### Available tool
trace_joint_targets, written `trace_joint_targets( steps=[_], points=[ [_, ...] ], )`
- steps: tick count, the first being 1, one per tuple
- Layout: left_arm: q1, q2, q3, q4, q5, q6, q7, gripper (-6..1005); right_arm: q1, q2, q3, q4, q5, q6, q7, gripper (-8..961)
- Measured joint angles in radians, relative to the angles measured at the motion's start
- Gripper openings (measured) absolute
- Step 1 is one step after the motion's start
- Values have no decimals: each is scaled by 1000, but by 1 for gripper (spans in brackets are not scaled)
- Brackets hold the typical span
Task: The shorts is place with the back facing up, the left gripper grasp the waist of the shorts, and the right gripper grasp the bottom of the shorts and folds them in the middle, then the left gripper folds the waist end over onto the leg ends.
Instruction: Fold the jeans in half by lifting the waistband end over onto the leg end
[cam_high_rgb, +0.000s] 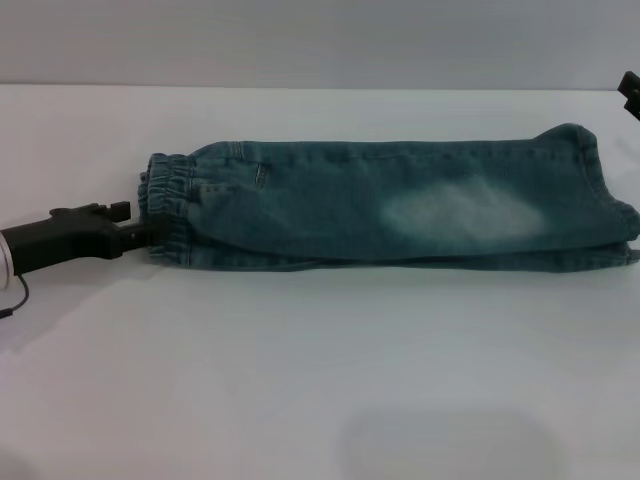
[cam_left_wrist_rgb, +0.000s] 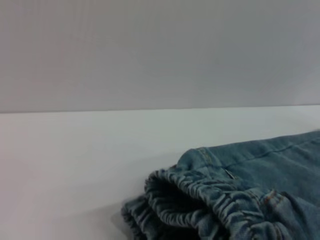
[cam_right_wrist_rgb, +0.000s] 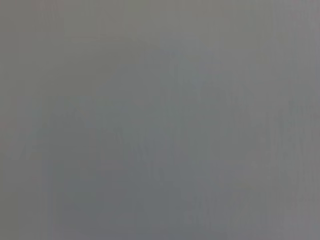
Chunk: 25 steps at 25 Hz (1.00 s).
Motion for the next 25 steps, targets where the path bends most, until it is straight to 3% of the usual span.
trace_joint_targets(
  steps=[6,25],
  points=[
    [-1,4,35,-1,17,20,-43,706,7,-1,-1,0,0,4,-4,568],
    [-3,-33,38,7,24,36,-44,731,1,-1,-1,0,0,-1,-6,568]
  ],
)
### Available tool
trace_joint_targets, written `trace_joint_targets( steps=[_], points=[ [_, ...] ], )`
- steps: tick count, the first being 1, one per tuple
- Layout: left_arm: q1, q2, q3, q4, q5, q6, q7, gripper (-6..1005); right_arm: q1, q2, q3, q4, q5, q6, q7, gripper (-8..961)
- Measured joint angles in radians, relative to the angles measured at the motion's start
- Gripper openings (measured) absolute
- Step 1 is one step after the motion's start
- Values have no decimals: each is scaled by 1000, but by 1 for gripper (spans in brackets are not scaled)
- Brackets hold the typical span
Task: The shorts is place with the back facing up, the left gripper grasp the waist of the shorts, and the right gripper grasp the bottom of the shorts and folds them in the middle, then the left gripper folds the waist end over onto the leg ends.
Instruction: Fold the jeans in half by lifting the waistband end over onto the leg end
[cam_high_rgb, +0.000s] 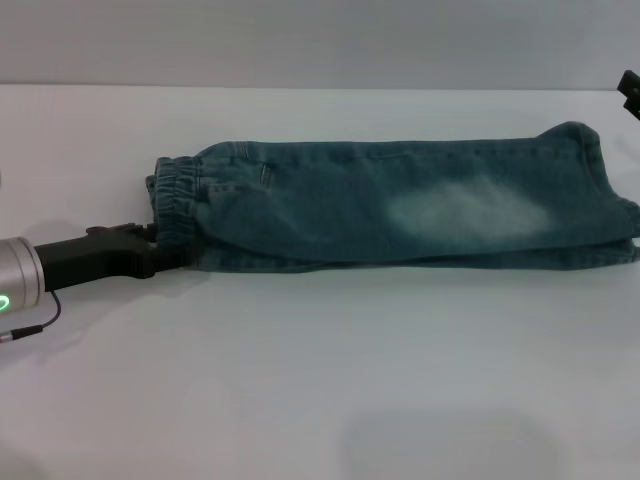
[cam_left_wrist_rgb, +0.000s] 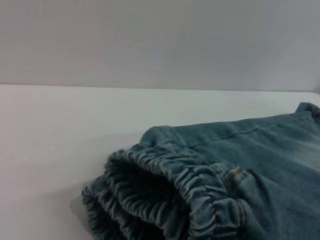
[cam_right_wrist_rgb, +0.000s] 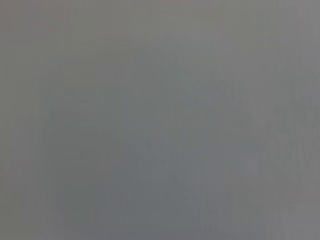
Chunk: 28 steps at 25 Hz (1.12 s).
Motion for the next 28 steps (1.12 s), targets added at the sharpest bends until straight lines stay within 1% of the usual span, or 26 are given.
trace_joint_targets(
  steps=[4,9,17,20,22,25,28],
  points=[
    [-6,-2,0,1,0,14,-2,728,-1,1,6,7,0,0,0,568],
    [-13,-9,0,-5,0,15,-2,725,-2,1,4,9,0,-1,0,568],
    [-11,-20,2,-8,2,-34,-6,651,-2,1,7,9,0,-2,0,568],
    [-13,-23,28,-3,29,-49,-8,623,-2,1,7,9,0,-2,0,568],
    [-14,-29,37,4,40,-69,-9,522,-2,1,7,10,0,-2,0,568],
    [-12,-44,39,28,42,-89,-3,370,-1,1,7,15,0,-2,0,568],
    [-9,-46,36,41,40,-90,-3,278,1,1,8,24,0,-2,0,568]
  ],
)
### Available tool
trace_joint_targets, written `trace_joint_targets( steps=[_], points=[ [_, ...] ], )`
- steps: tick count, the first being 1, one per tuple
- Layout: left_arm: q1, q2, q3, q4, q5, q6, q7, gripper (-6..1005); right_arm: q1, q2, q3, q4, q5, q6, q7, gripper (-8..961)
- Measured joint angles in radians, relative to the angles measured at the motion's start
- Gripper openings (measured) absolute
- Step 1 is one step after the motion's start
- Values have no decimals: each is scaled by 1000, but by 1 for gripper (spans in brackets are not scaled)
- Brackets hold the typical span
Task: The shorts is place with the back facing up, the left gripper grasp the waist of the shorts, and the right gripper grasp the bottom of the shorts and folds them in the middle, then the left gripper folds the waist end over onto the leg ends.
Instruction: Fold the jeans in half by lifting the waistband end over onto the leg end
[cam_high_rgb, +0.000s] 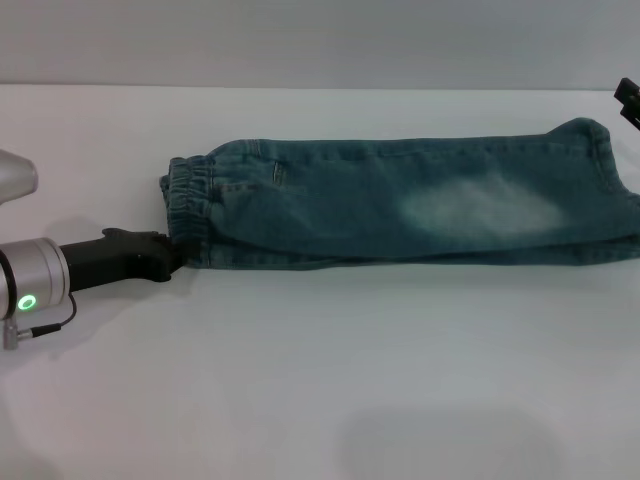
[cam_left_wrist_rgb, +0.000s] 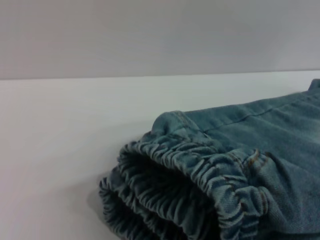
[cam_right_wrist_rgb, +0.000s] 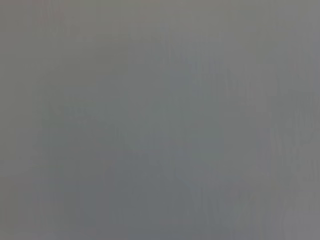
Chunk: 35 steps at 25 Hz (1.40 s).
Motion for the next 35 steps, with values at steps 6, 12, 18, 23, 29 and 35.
trace_joint_targets(
  steps=[6,12,18,23,29,35],
  points=[
    [2,1,-9,17,-6,4,-1,150,-1,0,0,2,0,3,0,568],
    [3,0,-11,25,-9,-2,0,80,1,0,0,11,0,2,0,568],
    [6,-5,-33,46,-26,26,6,70,31,1,-11,47,-1,10,-11,568],
    [4,-2,-35,95,-62,147,3,62,79,2,-15,122,-11,14,-32,568],
    [-24,-1,-35,163,-84,260,-11,57,139,3,-60,222,-13,22,-80,568],
    [-78,12,-36,199,-87,294,-45,55,181,6,-122,288,-14,59,-81,568]
  ],
)
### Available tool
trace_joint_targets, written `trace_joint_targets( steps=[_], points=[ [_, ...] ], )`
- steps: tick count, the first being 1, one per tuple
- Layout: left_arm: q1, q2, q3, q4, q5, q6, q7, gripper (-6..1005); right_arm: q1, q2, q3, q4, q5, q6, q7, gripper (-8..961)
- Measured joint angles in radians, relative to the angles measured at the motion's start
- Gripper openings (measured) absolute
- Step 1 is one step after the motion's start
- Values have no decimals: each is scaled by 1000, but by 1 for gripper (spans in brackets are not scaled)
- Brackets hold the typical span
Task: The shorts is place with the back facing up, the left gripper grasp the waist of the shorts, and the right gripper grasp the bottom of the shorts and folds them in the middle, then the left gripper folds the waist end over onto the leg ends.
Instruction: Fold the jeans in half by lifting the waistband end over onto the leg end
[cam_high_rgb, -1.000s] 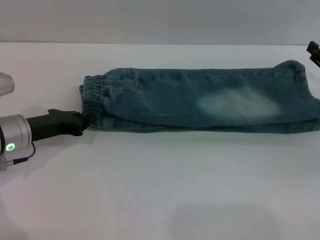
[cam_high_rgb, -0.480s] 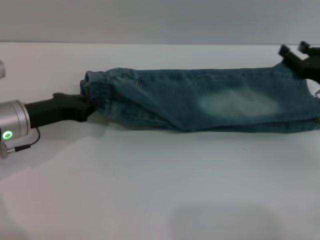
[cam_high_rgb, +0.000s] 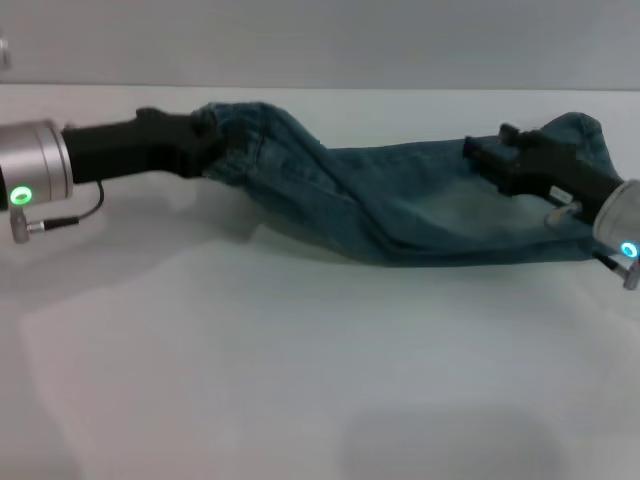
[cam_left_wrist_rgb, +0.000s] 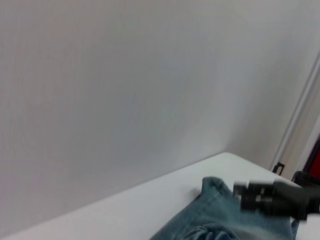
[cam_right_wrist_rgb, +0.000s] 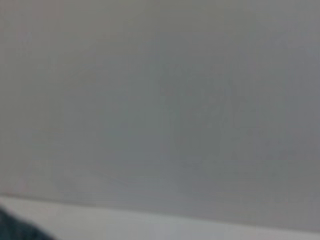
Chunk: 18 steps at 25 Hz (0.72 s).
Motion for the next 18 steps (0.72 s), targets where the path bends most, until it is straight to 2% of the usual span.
trace_joint_targets(
  steps=[12,18],
  points=[
    [-87,4,2,114,-2,80,-75,56,44,4,-23,77,0,27,0,568],
    [-109,-9,3,177,-3,131,-121,57,86,9,-53,111,0,56,0,568]
  ],
)
